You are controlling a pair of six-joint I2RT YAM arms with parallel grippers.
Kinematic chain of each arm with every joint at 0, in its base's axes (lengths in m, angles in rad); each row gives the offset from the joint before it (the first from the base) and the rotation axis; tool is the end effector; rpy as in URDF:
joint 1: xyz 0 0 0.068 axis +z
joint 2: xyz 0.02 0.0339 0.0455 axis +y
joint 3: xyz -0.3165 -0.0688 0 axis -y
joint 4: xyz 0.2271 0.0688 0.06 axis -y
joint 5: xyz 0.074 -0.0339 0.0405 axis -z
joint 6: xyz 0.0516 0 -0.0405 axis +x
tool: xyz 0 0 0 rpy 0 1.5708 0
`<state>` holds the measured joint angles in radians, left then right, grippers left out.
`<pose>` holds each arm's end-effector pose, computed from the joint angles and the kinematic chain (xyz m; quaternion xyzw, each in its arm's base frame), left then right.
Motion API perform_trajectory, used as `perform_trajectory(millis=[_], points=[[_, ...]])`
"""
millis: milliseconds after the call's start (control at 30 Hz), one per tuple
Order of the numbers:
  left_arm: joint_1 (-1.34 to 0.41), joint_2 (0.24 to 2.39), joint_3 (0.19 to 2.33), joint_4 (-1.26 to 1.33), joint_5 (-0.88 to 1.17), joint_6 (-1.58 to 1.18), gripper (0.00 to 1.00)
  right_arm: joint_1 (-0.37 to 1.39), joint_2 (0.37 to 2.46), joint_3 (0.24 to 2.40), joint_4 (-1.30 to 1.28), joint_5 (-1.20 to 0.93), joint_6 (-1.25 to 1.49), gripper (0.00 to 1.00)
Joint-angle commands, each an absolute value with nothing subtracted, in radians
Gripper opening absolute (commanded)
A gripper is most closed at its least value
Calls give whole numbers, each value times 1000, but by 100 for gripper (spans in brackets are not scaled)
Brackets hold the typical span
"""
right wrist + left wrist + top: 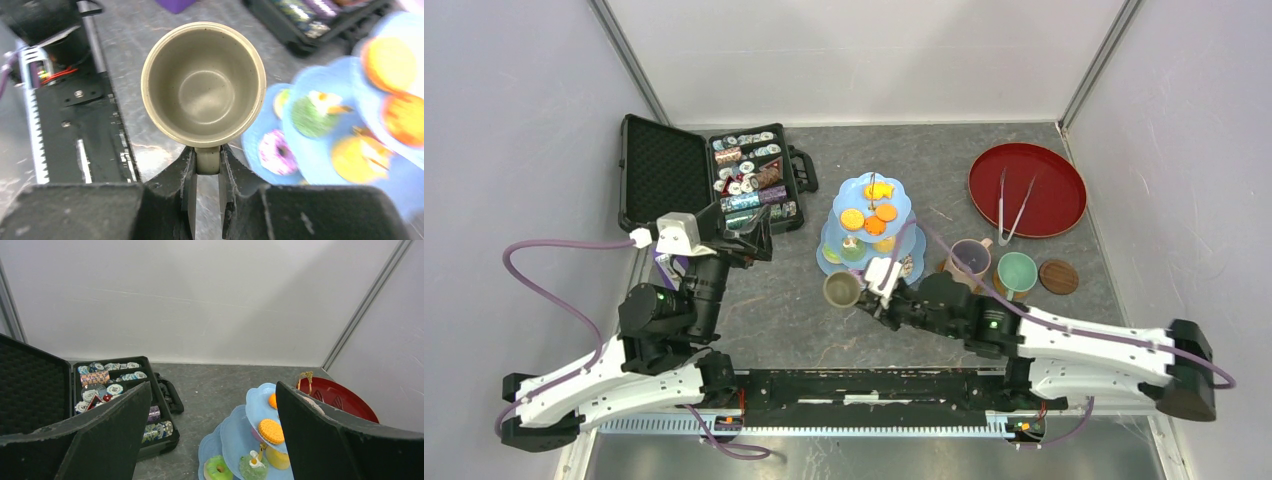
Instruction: Serve the afternoon tea
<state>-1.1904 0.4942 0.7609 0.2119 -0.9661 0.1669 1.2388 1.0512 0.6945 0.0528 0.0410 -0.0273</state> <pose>0.0529 -0.0180 0.4289 -0.0203 0.6072 -0.1603 0.7780 0.0725 0.2039 0.3276 -0.4669 0.6569 0.3234 0.4959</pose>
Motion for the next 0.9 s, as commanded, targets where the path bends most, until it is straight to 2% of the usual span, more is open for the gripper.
perform_trajectory(millis=[0, 267, 433, 533, 667, 867], points=[[-1186, 513, 762, 239, -960, 179, 100, 1239, 887, 696, -151, 371, 23, 0], [-1186, 531, 765, 234, -957, 173, 100, 1238, 762, 747, -339, 771, 84, 0], [-1186, 537, 765, 233, -952, 170, 100, 1181, 758, 775, -342, 949, 140, 0], [-1187, 542, 765, 229, -950, 167, 100, 1014, 798, 791, -342, 923, 171, 0], [-1186, 547, 766, 226, -946, 165, 100, 676, 861, 779, -332, 789, 227, 0], [-1186, 557, 770, 214, -935, 158, 100, 332, 915, 716, -394, 723, 434, 0]])
